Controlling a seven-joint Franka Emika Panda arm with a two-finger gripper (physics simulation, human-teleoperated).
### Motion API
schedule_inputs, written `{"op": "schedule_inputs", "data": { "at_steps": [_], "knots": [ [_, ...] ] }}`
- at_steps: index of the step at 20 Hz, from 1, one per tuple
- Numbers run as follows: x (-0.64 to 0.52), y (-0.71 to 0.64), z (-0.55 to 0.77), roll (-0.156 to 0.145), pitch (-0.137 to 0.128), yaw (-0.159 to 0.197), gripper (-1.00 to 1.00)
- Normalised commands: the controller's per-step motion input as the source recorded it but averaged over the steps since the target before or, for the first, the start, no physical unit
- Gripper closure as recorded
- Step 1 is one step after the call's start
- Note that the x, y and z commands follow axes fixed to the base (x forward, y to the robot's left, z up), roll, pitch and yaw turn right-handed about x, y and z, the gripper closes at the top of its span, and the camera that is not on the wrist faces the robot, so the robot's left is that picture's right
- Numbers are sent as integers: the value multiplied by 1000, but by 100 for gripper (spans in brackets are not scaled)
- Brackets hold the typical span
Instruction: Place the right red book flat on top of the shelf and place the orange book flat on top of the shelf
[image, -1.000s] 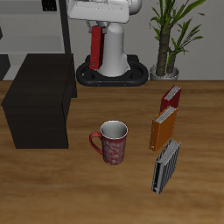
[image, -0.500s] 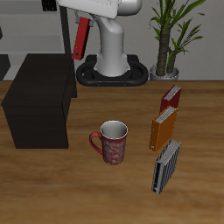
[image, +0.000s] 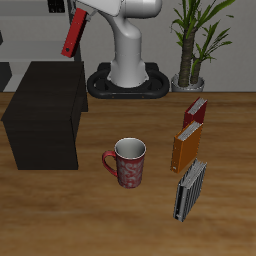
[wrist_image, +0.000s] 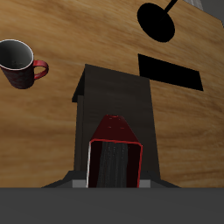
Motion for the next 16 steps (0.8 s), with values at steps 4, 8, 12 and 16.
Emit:
{"op": "schedule_inputs", "data": {
  "at_steps": [4,8,12,16],
  "knots": [
    [-92,-308,52,-92,-3,12,100],
    [-42,-410,-64,-88,14,-25,100],
    [-32,-449,-80,-115,-17,8,100],
    [-32,-417,-16,-97,-3,-15,100]
  ]
}}
